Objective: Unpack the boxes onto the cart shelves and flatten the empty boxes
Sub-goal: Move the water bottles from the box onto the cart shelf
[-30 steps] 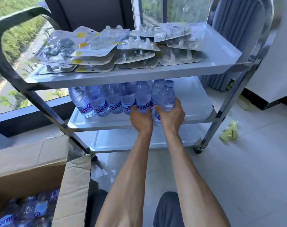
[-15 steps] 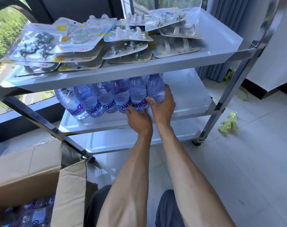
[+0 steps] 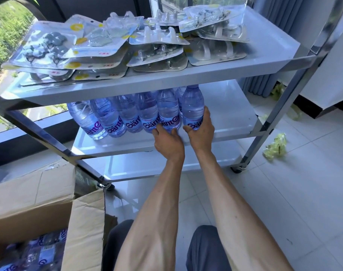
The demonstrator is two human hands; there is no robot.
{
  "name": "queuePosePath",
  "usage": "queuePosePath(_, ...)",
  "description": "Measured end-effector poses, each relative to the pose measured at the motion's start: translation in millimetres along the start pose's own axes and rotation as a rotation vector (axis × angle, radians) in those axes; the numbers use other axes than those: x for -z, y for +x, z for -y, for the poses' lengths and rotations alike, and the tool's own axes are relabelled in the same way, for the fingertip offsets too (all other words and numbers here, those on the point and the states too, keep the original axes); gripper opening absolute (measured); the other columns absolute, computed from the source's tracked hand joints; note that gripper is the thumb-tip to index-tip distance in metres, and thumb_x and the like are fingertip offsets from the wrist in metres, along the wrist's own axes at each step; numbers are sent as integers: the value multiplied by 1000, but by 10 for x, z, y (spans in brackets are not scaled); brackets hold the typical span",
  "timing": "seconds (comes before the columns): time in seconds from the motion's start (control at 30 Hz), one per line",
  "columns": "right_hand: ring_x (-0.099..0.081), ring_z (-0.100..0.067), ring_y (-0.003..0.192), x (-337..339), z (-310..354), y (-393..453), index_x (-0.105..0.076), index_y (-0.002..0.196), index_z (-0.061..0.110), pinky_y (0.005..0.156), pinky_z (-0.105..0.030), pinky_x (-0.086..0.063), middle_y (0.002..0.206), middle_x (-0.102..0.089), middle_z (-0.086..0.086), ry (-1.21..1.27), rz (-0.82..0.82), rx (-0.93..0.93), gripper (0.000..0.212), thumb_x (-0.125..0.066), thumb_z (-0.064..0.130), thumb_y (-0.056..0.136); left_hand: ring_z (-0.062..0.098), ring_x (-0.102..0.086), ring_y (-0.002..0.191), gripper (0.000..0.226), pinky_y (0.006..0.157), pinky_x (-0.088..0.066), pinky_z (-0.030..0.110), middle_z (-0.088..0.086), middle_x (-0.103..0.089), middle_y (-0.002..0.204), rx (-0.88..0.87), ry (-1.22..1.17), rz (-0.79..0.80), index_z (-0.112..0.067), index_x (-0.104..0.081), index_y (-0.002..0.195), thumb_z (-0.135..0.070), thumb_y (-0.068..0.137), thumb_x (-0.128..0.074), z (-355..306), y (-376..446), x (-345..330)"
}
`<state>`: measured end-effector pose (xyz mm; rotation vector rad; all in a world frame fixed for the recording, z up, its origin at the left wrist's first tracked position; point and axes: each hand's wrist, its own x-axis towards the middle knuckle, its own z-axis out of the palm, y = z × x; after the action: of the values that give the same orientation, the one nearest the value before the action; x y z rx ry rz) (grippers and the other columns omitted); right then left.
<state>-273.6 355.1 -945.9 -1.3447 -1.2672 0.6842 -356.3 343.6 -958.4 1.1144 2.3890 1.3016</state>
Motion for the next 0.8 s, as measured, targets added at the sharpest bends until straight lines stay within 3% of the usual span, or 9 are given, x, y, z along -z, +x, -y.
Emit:
queuePosePath(0.23,-62,-16,113,-159,88,-15,-47,137,16,94,-28,-52,126,-64,0,85,-41,-29,72,-82,14,75,35,-60,106,38,83,-47,42,11,-56,124,-22,24,-12,-7,-52,120,-24,90,-68,12,-13,-19)
queuePosePath(0.43,-60,-17,118,-77,49,45,-42,142,12,96,-21,-48,132,-61,-3,55,20,18,77,-82,18,77,35,-60,105,31,86,-47,41,12,-59,120,-7,25,5,-8,-56,117,-20,90,-63,-54,7,14)
queuePosePath(0.6,-59,-19,120,-116,11,-22,-41,144,13,98,-26,-49,133,-61,-3,37,-15,1,79,-82,16,76,34,-60,107,32,86,-48,41,11,-57,126,-30,47,12,-9,-54,122,-22,93,-58,-38,-19,12)
queuePosePath(0.8,-60,-18,119,-156,-54,-43,-42,143,16,97,-41,-51,132,-61,-1,39,-21,-19,78,-81,14,75,31,-65,100,23,81,-50,38,7,-67,110,87,96,14,-14,-65,109,-28,90,-64,-167,143,-13)
